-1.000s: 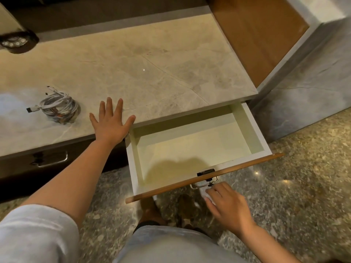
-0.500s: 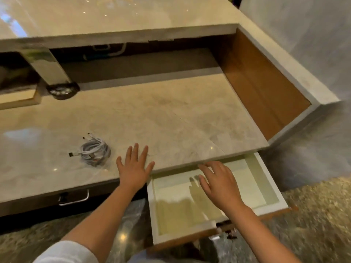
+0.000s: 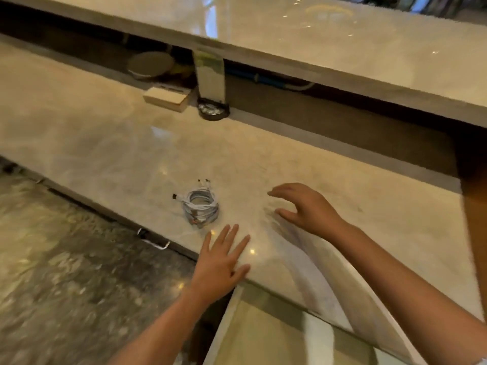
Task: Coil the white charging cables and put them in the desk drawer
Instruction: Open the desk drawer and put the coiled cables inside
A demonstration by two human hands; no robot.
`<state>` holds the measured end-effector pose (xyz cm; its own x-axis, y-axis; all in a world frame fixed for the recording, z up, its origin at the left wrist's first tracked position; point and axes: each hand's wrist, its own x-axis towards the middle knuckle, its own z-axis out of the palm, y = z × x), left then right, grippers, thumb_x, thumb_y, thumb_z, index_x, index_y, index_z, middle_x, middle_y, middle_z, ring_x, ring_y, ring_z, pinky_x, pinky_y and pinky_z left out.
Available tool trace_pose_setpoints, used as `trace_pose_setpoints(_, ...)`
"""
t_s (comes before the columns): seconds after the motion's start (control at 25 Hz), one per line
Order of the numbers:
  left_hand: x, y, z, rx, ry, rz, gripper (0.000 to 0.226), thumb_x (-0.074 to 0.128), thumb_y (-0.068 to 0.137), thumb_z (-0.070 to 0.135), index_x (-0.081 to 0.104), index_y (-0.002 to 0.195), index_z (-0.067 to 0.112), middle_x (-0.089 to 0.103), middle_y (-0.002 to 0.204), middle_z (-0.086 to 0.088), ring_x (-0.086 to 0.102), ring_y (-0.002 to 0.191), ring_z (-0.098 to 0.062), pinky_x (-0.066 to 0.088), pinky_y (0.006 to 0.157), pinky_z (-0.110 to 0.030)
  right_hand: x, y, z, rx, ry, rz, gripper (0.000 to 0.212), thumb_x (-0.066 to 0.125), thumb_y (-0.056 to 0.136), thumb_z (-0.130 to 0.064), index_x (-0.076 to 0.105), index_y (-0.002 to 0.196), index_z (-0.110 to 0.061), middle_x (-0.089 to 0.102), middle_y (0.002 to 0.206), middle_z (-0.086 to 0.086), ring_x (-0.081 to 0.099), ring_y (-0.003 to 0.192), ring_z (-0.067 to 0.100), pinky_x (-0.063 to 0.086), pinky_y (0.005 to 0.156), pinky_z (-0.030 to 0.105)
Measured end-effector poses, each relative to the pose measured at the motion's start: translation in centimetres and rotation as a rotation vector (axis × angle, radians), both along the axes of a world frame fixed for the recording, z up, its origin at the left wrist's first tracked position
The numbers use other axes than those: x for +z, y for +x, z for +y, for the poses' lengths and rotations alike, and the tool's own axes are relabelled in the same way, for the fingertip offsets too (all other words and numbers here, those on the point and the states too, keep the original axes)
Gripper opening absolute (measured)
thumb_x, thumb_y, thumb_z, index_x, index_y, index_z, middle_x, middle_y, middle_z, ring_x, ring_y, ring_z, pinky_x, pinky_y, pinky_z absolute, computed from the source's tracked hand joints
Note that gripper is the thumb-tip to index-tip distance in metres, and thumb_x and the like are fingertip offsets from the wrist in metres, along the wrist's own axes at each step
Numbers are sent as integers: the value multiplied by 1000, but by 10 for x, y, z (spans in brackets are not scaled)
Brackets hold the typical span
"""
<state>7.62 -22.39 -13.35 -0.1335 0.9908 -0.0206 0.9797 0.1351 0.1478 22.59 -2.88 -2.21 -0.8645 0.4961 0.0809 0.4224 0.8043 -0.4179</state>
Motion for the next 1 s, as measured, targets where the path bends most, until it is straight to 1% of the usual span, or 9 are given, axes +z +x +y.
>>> trace_pose_setpoints(0.16, -6, 8, -4, 79, 27, -19, 59, 32, 92, 53, 28, 145, 29, 28, 153, -7, 18, 142, -23, 10, 109, -48, -10, -91, -13, 350, 15, 68, 46, 68, 80, -22, 58, 123, -11, 63, 122, 11, 60, 110, 30, 50, 87, 40)
trace_pose_setpoints(0.24, -9, 6, -6, 80, 17, 1, 60, 32, 92, 54, 26, 146, 29, 34, 151, -8, 23, 140, -24, 12, 108, -50, -22, -115, -25, 481, 33, 77, 55, 73, 75, -19, 55, 126, -10, 60, 126, 15, 60, 110, 33, 53, 84, 43)
trace_pose_setpoints(0.32, -8, 5, -6, 82, -8, 8, 60, 32, 91, 55, 25, 146, 30, 41, 146, -8, 31, 138, -26, 13, 108, -51, -36, -124, -30, 577, 141, 86, 67, 77, 71, -15, 49, 132, -12, 57, 130, 15, 60, 109, 34, 53, 78, 39)
trace_pose_setpoints(0.4, -10, 6, -6, 96, 6, -13, 60, 33, 91, 54, 25, 146, 30, 41, 146, -9, 27, 138, -26, 13, 108, -51, -50, -129, -31, 650, 254, 89, 71, 73, 73, -10, 43, 137, -17, 55, 130, 15, 59, 103, 33, 50, 72, 34)
trace_pose_setpoints(0.52, -11, 6, -6, 107, 47, -22, 59, 34, 91, 54, 27, 145, 30, 42, 146, -7, 23, 137, -24, 13, 108, -51, -65, -135, -30, 686, 273, 85, 68, 64, 79, -4, 36, 138, -23, 61, 119, 14, 59, 93, 31, 51, 70, 34)
trace_pose_setpoints(0.6, -9, 6, -6, 102, 62, -20, 59, 33, 91, 54, 27, 145, 30, 40, 147, -7, 21, 139, -24, 14, 108, -50, -71, -139, -30, 705, 307, 102, 72, 68, 77, -4, 33, 137, -23, 65, 102, 14, 59, 80, 28, 48, 60, 32)
trace_pose_setpoints(0.76, -8, 7, -6, 98, 71, -26, 57, 32, 91, 54, 30, 144, 30, 34, 151, -8, 19, 142, -24, 13, 109, -50, -71, -150, -28, 738, 353, 92, 77, 77, 62, 1, 44, 130, -17, 60, 67, 11, 54, 52, 26, 38, 42, 28)
trace_pose_setpoints(0.84, -10, 6, -5, 106, 76, -41, 57, 33, 92, 53, 31, 144, 30, 29, 153, -9, 19, 143, -24, 12, 109, -51, -69, -156, -25, 758, 357, 40, 72, 78, 64, -1, 49, 128, -16, 57, 60, 11, 51, 46, 26, 34, 39, 27)
trace_pose_setpoints(1.0, -14, 6, -6, 117, 76, -45, 58, 33, 92, 54, 28, 144, 31, 25, 155, -8, 13, 144, -23, 11, 110, -51, -69, -162, -26, 736, 399, -8, 74, 77, 64, -3, 46, 130, -16, 56, 57, 8, 48, 44, 24, 31, 38, 27)
